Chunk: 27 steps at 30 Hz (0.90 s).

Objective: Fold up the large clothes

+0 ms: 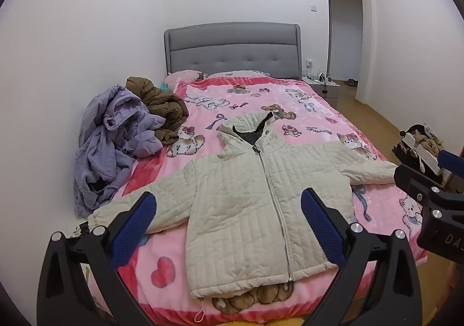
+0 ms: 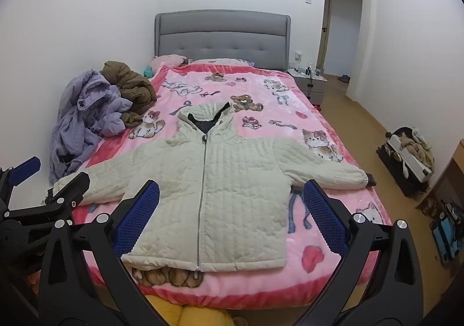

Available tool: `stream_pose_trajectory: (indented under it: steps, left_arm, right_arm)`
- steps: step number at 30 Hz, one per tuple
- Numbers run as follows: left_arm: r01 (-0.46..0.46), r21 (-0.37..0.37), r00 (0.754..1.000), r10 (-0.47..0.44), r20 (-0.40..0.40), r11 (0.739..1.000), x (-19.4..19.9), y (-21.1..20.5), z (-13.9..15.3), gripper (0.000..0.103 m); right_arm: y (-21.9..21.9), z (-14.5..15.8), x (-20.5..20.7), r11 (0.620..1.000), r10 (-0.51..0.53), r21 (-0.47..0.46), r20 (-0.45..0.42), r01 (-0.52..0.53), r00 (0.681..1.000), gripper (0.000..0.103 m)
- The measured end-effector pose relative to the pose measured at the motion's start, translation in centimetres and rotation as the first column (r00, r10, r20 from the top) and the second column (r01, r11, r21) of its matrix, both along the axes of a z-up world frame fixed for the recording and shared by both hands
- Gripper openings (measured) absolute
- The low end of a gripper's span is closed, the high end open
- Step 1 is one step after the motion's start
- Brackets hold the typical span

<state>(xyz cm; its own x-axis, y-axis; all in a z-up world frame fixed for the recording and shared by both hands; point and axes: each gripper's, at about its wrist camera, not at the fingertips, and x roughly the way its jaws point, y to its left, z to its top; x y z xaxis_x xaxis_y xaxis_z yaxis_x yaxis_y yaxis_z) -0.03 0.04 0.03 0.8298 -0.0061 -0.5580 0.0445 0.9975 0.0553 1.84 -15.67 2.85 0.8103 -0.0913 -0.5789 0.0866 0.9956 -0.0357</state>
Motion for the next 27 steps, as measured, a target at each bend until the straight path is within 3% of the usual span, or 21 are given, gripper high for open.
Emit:
stream_pose_trajectory:
  steps: [27]
  left_arm:
    - [-0.005, 0.008, 1.000, 0.005, -0.006, 1.000, 0.1, 0.0, 0.0, 0.098]
  right_arm:
    - [0.5, 0.3, 0.1, 1.000, -0.012, -0.013, 0.017, 0.013, 1.000, 0.095]
